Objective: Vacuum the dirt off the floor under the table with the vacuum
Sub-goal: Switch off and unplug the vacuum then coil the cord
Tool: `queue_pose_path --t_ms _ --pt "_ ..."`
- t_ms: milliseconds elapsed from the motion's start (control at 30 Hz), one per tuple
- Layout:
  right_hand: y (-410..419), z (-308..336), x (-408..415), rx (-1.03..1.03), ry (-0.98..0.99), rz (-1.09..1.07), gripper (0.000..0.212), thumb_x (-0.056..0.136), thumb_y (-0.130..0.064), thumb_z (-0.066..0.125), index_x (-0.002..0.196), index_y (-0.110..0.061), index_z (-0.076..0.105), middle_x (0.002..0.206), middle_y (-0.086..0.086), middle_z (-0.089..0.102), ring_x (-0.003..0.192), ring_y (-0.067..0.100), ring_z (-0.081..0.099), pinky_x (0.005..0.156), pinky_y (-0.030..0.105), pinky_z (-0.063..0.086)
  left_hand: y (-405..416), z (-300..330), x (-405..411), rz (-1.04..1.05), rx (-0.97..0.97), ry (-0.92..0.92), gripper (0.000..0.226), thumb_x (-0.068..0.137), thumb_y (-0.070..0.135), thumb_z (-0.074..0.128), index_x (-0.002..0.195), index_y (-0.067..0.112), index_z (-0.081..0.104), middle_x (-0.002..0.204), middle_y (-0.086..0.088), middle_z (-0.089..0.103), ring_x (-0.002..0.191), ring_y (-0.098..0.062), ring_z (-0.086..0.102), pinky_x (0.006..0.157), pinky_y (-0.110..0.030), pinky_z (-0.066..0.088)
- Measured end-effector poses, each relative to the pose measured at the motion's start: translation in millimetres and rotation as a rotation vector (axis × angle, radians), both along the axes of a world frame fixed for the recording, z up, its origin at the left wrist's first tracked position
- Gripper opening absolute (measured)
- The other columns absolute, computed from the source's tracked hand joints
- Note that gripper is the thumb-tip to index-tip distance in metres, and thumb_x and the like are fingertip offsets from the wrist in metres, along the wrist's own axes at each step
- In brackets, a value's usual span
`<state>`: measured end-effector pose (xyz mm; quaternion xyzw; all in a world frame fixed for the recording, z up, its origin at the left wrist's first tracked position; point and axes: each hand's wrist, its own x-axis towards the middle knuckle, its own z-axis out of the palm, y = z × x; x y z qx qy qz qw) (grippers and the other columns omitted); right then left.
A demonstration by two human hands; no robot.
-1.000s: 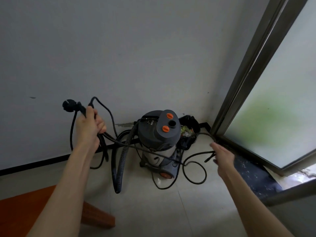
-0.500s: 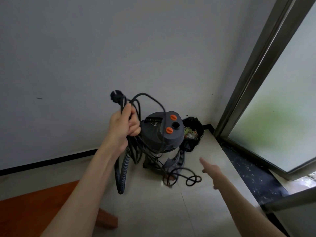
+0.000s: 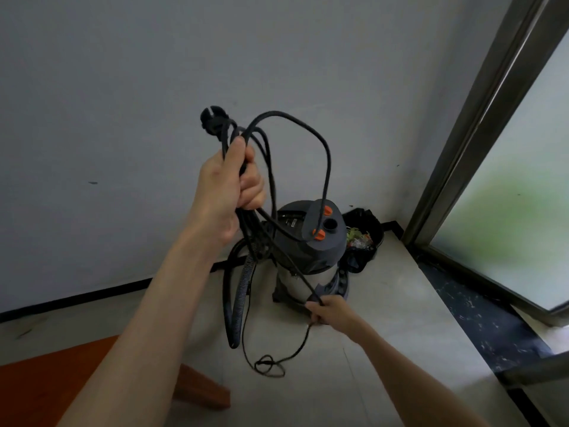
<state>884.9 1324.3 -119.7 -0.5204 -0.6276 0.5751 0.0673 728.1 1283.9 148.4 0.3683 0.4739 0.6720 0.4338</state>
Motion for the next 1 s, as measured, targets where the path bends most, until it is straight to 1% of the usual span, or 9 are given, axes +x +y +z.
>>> queue_pose_path --t_ms 67,133,267,433,633,767,833,900,1000 --pt "9 -6 22 -0.038 -0.048 -0.098 0.037 0.095 -0.03 0.055 0.064 -0.012 0.06 0.065 0.005 0.059 0.067 0.019 0.06 0.069 0.021 0.049 -5 -6 -9 0.035 -0.013 -0.022 0.035 0.103 0.027 0.03 0.073 0.014 0.042 0.04 0.008 0.027 0.03 -0.003 0.019 0.034 -0.016 0.018" --pt "14 -7 40 -0.021 -0.153 -0.144 0.036 0.097 -0.027 0.053 0.064 -0.012 0.057 0.058 0.0 0.051 0.055 0.01 0.047 0.052 0.015 0.039 -9 -7 -20 0.077 -0.012 -0.092 0.036 0.103 0.025 0.03 0.071 0.015 0.042 0.039 0.009 0.027 0.03 -0.003 0.019 0.033 -0.016 0.018" --pt "30 -6 57 -0.097 -0.285 -0.313 0.043 0.097 -0.035 0.052 0.063 -0.008 0.05 0.06 0.005 0.048 0.054 0.016 0.043 0.053 0.025 0.038 -14 -10 -34 0.154 -0.061 0.031 0.035 0.103 0.028 0.032 0.072 0.016 0.043 0.041 0.009 0.029 0.032 -0.004 0.02 0.034 -0.018 0.02" --pt "53 53 54 -0.596 0.293 -0.491 0.039 0.098 -0.022 0.05 0.062 -0.015 0.037 0.041 -0.004 0.028 0.032 0.008 0.024 0.05 0.022 0.017 -14 -78 -29 0.164 -0.301 0.472 0.032 0.101 0.027 0.037 0.072 0.015 0.046 0.049 0.006 0.04 0.037 -0.004 0.032 0.039 -0.018 0.029" --pt "47 145 24 -0.872 0.981 -0.698 0.016 0.097 0.0 0.035 0.093 0.003 0.051 0.067 0.013 0.054 0.06 0.013 0.048 0.046 0.019 0.049 -28 -142 -7 0.02 -0.427 0.608 0.036 0.102 0.024 0.033 0.074 0.013 0.051 0.06 -0.002 0.064 0.05 -0.013 0.053 0.053 -0.024 0.043" --pt "37 152 0 -0.869 0.976 -0.771 0.017 0.095 0.008 0.036 0.109 0.006 0.046 0.096 0.019 0.052 0.071 0.019 0.053 0.052 0.045 0.057 -25 -142 18 -0.018 -0.337 0.473 0.03 0.102 0.02 0.031 0.079 0.009 0.048 0.072 -0.007 0.071 0.045 -0.01 0.056 0.043 -0.019 0.042" --pt "31 145 -3 -0.894 0.932 -0.797 0.025 0.095 0.009 0.036 0.116 0.001 0.045 0.114 0.019 0.052 0.079 0.022 0.056 0.061 0.054 0.049 -20 -139 21 -0.006 -0.3 0.389 0.028 0.102 0.021 0.033 0.081 0.008 0.047 0.077 -0.01 0.071 0.053 -0.015 0.061 0.046 -0.022 0.047" --pt "27 143 -4 -0.938 0.922 -0.834 0.021 0.095 0.009 0.035 0.112 0.003 0.046 0.11 0.019 0.051 0.085 0.025 0.055 0.07 0.049 0.045 -16 -140 23 0.014 -0.285 0.361 0.027 0.101 0.021 0.034 0.082 0.009 0.047 0.078 -0.013 0.071 0.06 -0.02 0.064 0.055 -0.029 0.053" --pt "30 148 -4 -0.932 0.989 -0.901 0.032 0.094 0.011 0.035 0.124 0.003 0.043 0.106 0.024 0.05 0.09 0.03 0.056 0.095 0.058 0.038 -19 -148 23 0.082 -0.322 0.491 0.03 0.101 0.023 0.034 0.09 0.008 0.057 0.079 -0.008 0.07 0.069 -0.016 0.068 0.066 -0.028 0.056"
